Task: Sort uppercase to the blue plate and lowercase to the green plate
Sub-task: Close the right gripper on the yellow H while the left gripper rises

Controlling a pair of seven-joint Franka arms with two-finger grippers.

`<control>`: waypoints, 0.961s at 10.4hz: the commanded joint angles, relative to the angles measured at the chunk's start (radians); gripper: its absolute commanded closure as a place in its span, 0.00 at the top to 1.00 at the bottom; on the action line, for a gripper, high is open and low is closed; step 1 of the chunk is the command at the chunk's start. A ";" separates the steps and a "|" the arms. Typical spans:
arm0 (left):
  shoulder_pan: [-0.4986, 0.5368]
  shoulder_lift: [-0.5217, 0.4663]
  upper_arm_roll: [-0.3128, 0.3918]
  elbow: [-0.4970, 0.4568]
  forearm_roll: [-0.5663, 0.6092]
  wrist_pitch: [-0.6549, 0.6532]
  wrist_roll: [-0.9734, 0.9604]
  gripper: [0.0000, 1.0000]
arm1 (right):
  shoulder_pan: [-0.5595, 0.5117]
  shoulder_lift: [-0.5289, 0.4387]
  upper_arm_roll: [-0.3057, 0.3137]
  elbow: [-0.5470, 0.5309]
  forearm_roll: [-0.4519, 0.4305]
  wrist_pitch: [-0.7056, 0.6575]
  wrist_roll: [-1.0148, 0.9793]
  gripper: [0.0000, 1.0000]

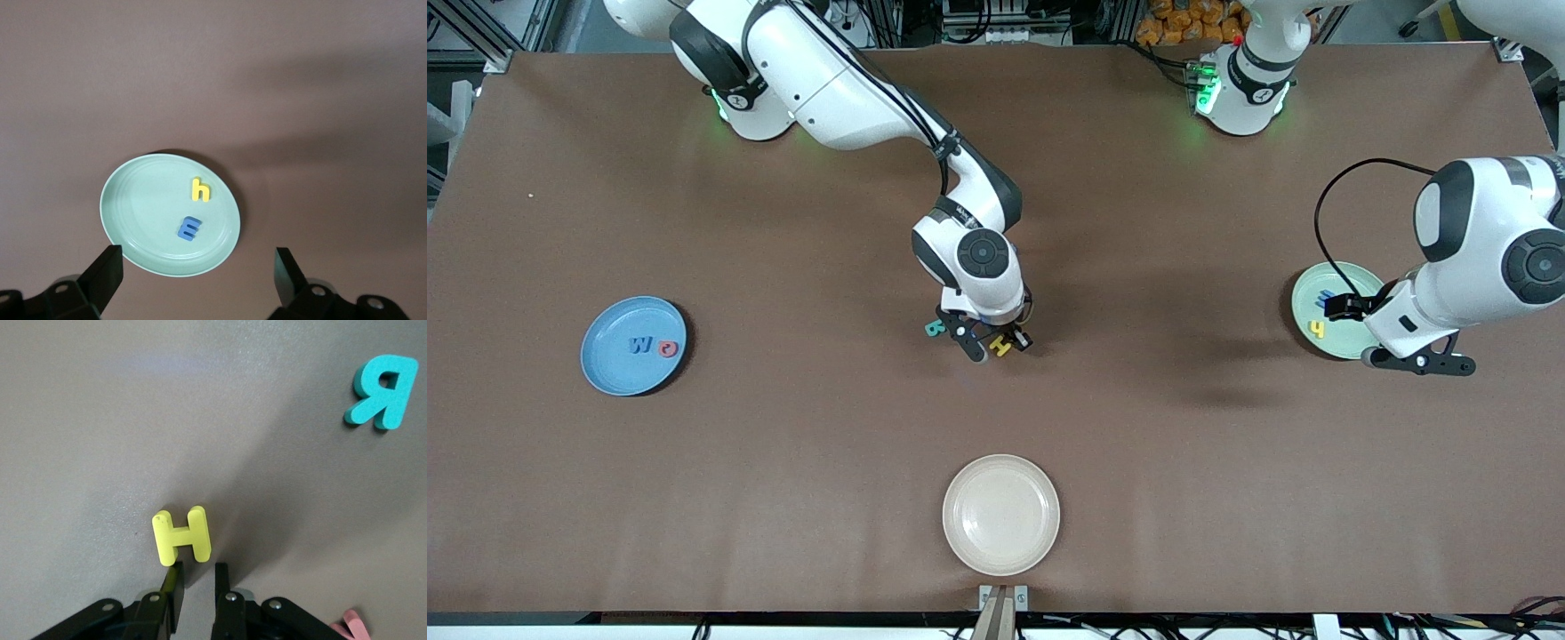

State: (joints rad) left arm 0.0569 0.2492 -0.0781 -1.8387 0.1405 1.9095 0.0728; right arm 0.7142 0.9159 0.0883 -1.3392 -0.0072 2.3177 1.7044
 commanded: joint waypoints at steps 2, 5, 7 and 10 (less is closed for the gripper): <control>-0.028 -0.027 0.009 0.070 -0.038 -0.066 -0.005 1.00 | 0.005 0.009 -0.016 0.020 -0.033 -0.009 -0.008 0.24; -0.048 -0.036 0.009 0.073 -0.038 -0.067 -0.004 1.00 | -0.001 0.001 -0.016 0.034 -0.031 -0.040 -0.014 0.23; -0.066 -0.066 0.009 0.093 -0.050 -0.075 -0.007 1.00 | -0.002 0.000 -0.015 0.044 -0.030 -0.060 -0.026 0.23; -0.091 -0.109 0.017 0.125 -0.101 -0.127 -0.007 1.00 | 0.005 0.008 -0.016 0.041 -0.031 -0.060 -0.080 0.15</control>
State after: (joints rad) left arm -0.0100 0.1733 -0.0784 -1.7272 0.0707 1.8210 0.0728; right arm 0.7141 0.9166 0.0721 -1.3105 -0.0213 2.2706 1.6549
